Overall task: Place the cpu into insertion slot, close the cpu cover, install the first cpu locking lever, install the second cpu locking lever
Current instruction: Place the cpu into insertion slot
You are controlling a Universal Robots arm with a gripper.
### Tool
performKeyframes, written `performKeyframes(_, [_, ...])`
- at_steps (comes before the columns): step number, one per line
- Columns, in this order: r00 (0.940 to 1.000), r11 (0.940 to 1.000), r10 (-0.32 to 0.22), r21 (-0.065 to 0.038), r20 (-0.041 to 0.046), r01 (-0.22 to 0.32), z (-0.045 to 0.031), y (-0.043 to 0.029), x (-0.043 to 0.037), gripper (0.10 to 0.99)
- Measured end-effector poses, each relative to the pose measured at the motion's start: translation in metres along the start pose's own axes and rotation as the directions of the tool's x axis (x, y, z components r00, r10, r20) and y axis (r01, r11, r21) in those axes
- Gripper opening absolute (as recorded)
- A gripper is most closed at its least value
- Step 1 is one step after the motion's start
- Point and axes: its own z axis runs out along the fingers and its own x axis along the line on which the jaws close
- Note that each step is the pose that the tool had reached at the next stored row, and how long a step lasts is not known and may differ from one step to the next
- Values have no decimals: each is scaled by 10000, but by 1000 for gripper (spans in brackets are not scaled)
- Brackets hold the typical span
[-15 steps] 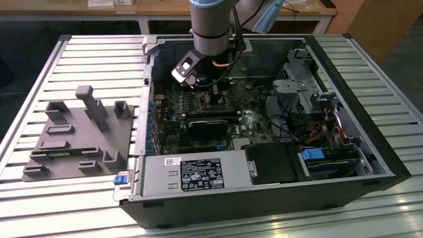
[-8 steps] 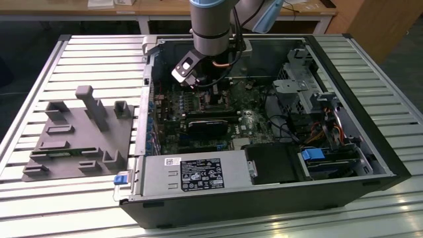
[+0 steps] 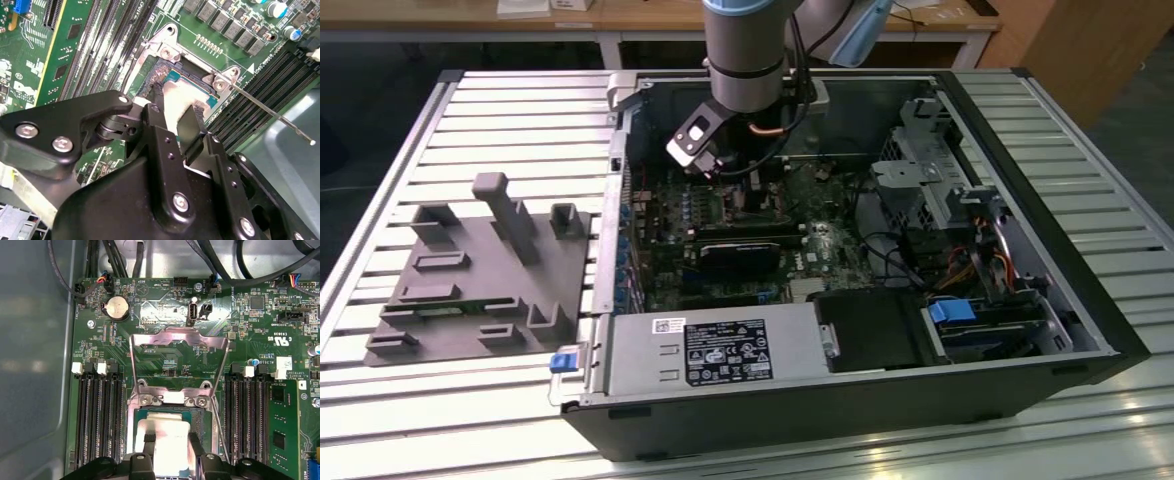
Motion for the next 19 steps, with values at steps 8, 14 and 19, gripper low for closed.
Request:
performKeyframes(8, [10000, 10000, 0, -1, 4, 0, -41, 4, 3, 388])
performKeyframes(14, [10000, 10000, 0, 0, 2, 0, -96, 8, 5, 388])
performKeyframes(19, [10000, 10000, 1, 1, -11, -1, -97, 8, 4, 400])
